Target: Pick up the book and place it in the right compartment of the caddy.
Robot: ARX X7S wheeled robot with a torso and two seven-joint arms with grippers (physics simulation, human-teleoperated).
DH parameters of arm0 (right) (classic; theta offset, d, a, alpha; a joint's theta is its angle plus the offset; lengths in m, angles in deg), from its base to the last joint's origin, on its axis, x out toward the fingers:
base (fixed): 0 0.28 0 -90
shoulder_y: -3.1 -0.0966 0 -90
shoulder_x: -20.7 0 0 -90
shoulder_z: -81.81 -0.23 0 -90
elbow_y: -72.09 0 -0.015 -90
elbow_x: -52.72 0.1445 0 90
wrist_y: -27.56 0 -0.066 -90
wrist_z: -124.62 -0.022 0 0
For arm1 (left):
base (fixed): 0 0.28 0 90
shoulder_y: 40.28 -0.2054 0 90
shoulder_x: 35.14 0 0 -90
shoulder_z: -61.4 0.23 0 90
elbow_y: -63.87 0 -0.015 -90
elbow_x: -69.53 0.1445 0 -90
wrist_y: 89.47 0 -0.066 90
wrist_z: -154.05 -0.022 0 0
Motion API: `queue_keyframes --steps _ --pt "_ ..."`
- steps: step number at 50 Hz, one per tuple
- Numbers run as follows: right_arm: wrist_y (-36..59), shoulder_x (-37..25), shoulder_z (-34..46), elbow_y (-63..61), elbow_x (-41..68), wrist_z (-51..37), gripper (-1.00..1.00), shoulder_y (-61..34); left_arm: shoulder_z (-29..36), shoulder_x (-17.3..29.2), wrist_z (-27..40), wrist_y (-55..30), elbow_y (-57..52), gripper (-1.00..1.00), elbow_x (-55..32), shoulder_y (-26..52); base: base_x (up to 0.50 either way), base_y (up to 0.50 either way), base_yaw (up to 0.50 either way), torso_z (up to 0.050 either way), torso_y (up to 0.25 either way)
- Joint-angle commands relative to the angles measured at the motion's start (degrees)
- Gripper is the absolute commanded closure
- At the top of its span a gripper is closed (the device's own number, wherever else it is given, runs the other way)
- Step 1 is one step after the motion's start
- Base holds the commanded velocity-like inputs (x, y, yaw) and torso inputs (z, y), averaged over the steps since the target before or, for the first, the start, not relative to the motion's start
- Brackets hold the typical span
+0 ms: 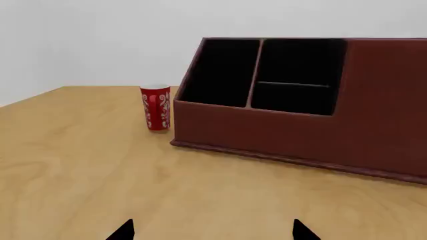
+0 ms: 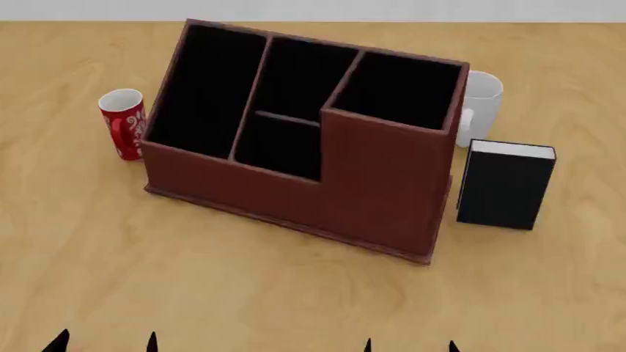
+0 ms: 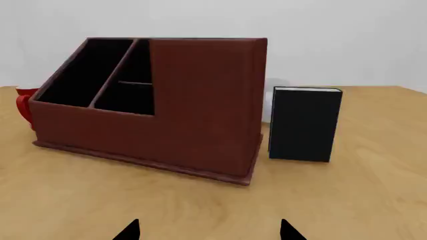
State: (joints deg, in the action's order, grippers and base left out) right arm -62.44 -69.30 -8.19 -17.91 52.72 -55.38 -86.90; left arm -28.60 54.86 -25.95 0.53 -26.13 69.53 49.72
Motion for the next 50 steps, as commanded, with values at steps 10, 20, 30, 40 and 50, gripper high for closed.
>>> queue_keyframes --steps 10,20,30,40,50 --pt "-0.9 -2.2 2.5 0.2 2.4 -2.6 -1.0 -0.2 2.7 2.3 2.0 2.7 -0.3 -1.0 -2.5 -0.3 0.0 0.0 0.0 0.04 0.0" --pt "3.8 -4.5 1.4 -10.9 4.3 -4.9 -1.0 0.8 4.4 4.0 2.9 -2.8 -10.4 -1.0 -3.7 0.3 0.0 0.0 0.0 0.05 0.0" --pt "15.5 -7.5 1.3 -22.4 5.1 -5.6 -1.0 -3.1 2.8 5.7 4.5 -8.7 -17.9 -1.0 -6.3 3.7 0.0 0.0 0.0 0.05 0.0" --pt "19.2 -8.6 3.5 -24.2 5.7 -4.7 -1.0 -6.7 4.3 7.6 5.3 -13.1 -23.8 -1.0 -5.5 5.5 0.0 0.0 0.0 0.05 0.0" --pt "21.9 -9.9 6.7 -26.5 3.4 -5.0 -1.0 -7.7 4.4 8.5 5.9 -13.4 -26.2 -1.0 -6.1 4.2 0.0 0.0 0.23 0.03 0.0"
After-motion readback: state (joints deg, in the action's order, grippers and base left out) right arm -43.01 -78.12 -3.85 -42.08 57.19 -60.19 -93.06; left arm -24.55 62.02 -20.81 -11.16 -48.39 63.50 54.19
